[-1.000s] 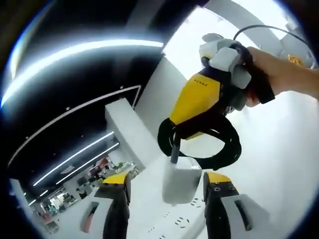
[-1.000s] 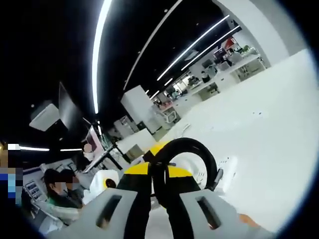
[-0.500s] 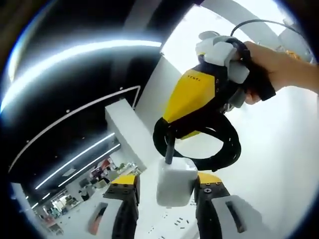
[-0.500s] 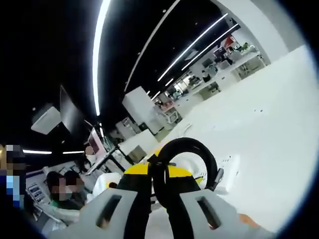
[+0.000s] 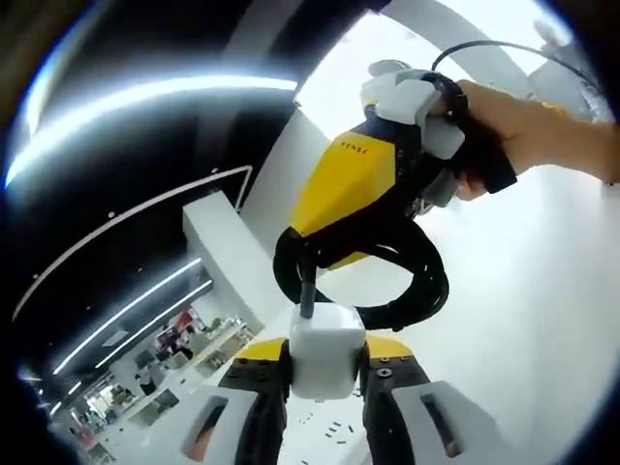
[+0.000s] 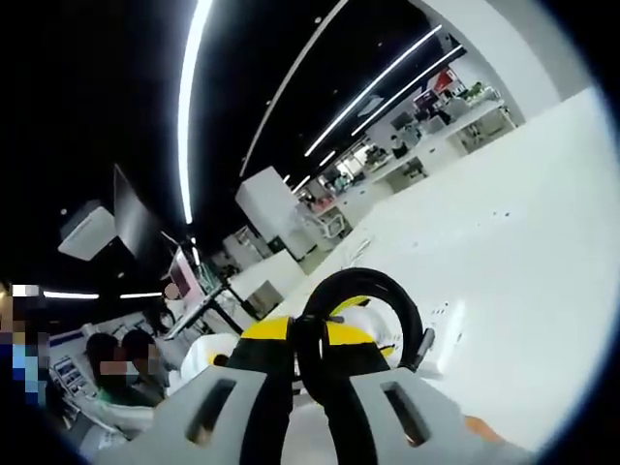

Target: Straighten the power strip on the desk, plug the charger into it

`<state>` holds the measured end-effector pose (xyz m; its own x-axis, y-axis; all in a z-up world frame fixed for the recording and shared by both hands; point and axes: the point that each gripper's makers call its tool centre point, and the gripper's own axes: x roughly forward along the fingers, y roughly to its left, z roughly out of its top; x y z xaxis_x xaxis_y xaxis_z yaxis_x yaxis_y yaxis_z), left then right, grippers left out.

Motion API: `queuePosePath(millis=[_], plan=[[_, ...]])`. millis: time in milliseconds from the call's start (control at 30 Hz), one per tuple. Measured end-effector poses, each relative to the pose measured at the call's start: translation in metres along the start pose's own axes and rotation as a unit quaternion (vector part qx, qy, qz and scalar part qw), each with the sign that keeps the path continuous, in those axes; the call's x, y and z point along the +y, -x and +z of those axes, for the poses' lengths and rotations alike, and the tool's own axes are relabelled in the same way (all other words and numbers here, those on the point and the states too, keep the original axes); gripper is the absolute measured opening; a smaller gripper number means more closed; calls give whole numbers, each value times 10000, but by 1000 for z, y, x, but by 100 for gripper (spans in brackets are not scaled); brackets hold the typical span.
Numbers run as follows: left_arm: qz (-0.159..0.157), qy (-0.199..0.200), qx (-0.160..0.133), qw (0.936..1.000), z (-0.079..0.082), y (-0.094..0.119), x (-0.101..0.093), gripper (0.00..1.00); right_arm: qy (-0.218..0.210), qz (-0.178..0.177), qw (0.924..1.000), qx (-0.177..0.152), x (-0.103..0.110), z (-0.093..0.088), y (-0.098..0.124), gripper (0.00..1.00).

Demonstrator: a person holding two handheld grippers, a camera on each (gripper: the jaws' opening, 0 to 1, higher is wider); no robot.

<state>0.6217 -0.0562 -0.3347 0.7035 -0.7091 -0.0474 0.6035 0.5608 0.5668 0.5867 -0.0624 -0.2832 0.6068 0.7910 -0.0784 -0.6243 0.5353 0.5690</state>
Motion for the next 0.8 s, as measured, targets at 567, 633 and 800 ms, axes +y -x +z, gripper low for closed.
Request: queuePosePath(millis=[567,633,800], plan=[[-1598,790,-27,9840,-18,-24,-6,26,108,-385,9984,398,-17,-2,-15,8],[-1842,858,-63,9791,-19,-25,-8,26,159,-445,9980,408,-21,1,-17,9],[-2651,1220,-112,9564,-23,-26,-17,25,263,-631,9964,509,-31,4,-22,9]])
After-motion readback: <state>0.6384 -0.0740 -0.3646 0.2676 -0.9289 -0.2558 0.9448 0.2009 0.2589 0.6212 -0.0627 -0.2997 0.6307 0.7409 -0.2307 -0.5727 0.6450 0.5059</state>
